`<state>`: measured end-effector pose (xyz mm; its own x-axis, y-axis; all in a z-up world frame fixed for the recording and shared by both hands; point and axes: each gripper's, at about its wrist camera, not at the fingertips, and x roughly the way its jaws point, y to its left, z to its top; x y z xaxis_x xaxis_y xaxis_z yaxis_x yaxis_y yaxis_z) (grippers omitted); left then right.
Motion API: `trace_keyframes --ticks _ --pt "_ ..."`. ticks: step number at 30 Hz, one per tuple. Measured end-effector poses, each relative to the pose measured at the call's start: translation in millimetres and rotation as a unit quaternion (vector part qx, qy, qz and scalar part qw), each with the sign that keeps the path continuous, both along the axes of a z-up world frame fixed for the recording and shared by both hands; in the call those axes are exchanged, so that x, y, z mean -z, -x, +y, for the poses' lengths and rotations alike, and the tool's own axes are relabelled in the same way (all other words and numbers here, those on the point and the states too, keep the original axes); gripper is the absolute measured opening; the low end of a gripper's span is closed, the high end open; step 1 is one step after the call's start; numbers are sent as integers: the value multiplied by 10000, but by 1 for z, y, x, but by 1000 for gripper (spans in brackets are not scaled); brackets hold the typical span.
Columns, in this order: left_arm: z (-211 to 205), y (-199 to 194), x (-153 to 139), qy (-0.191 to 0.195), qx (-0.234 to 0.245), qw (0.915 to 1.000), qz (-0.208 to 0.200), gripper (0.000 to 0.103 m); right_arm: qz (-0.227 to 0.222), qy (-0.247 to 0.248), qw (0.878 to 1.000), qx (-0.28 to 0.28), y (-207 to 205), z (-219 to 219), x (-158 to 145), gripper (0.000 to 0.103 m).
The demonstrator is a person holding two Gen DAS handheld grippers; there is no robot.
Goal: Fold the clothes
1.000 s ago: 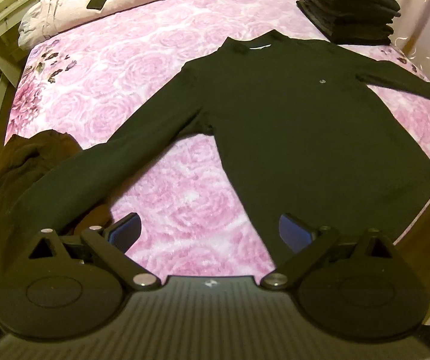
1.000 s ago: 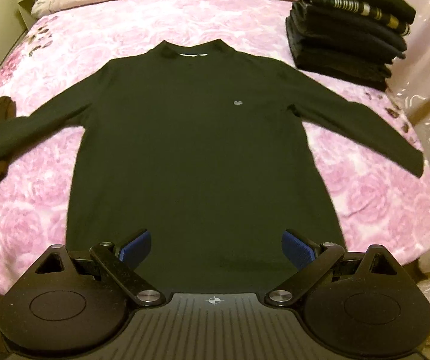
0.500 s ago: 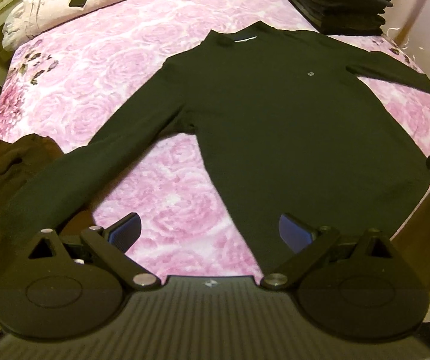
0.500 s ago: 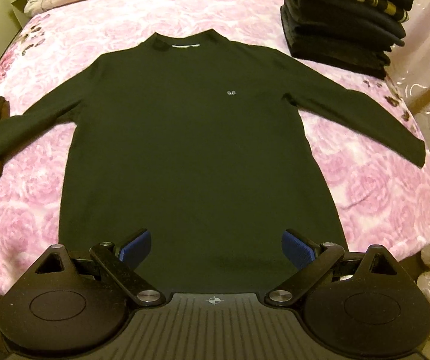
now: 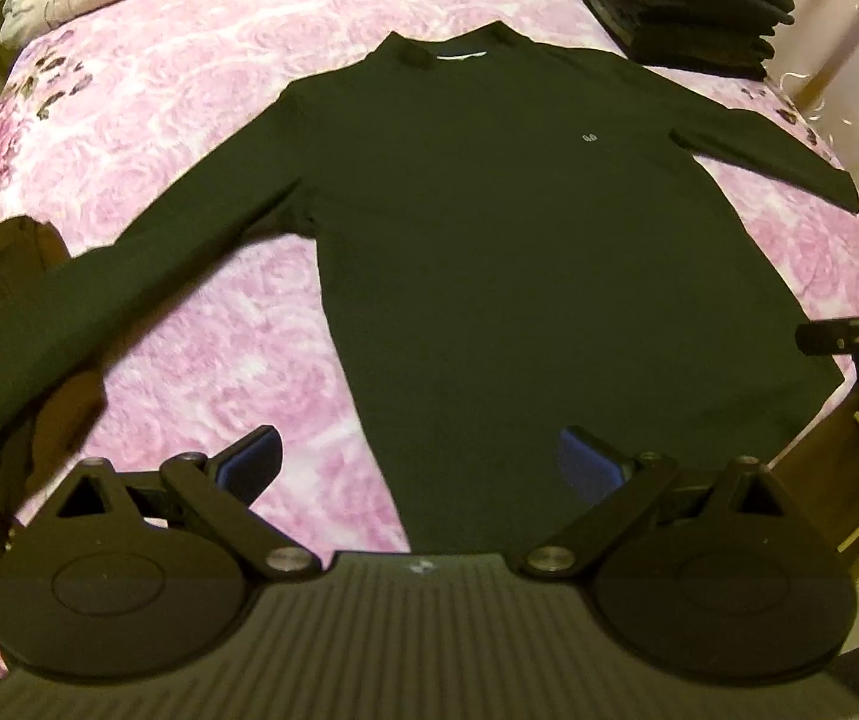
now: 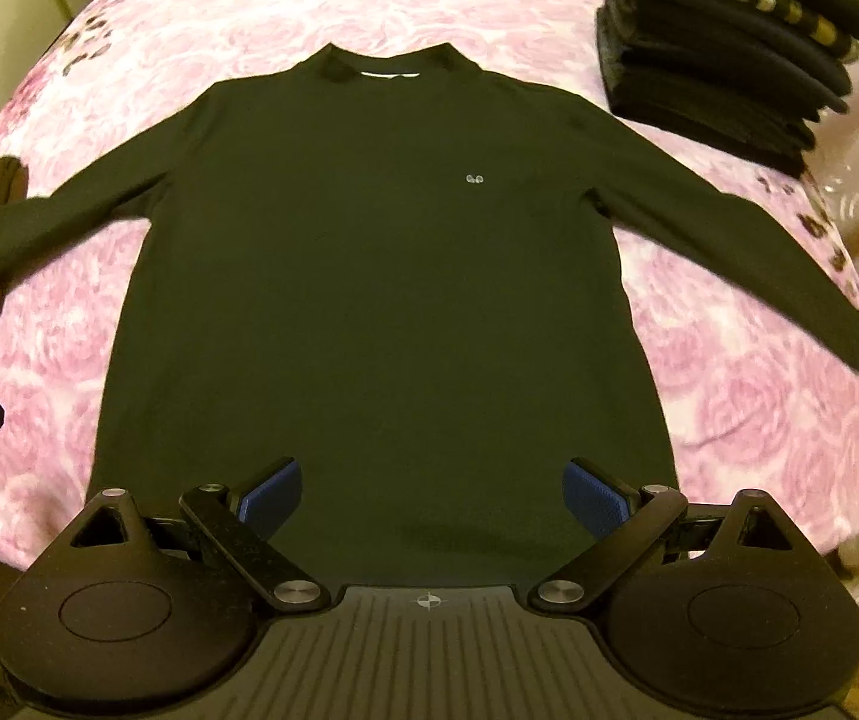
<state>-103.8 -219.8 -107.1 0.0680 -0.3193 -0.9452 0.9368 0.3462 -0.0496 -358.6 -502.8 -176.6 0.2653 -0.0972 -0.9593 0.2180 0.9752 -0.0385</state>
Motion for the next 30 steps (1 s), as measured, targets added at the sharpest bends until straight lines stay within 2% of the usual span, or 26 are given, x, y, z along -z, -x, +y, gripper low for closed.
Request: trace_keyframes --ticks 6,10,12,15,18,23,26,28,30 --pt "5 3 1 14 -287 9996 -16 97 -59 4 9998 -199 -12 -16 7 96" --pt "27 -20 -2 42 -531 9986 30 97 -262 -180 9989 -350 -23 -10 4 96" --pt "44 -38 -3 32 -581 9983 14 97 -466 -228 9963 -685 -31 8 -1 96" --pt "75 -71 -3 -121 -627 9972 -379 97 -817 -312 9855 -1451 -46 53 -7 96" --pt "112 -117 -1 -208 -634 9944 -818 97 -1161 -436 9630 -2392 -64 116 -10 96" --pt "159 -199 14 -477 -535 9902 -1198 97 -1634 -326 9123 -3740 -94 236 1 95" --pt "184 -240 28 -553 -265 9866 -1513 97 -1702 -375 8836 -4345 -116 308 22 61" --pt "200 -260 40 -646 42 9811 -1823 97 -1700 -363 8625 -4752 -130 358 41 61" --pt "212 -274 51 -747 319 9744 -2098 97 -1796 -278 8327 -5230 -139 406 61 54"
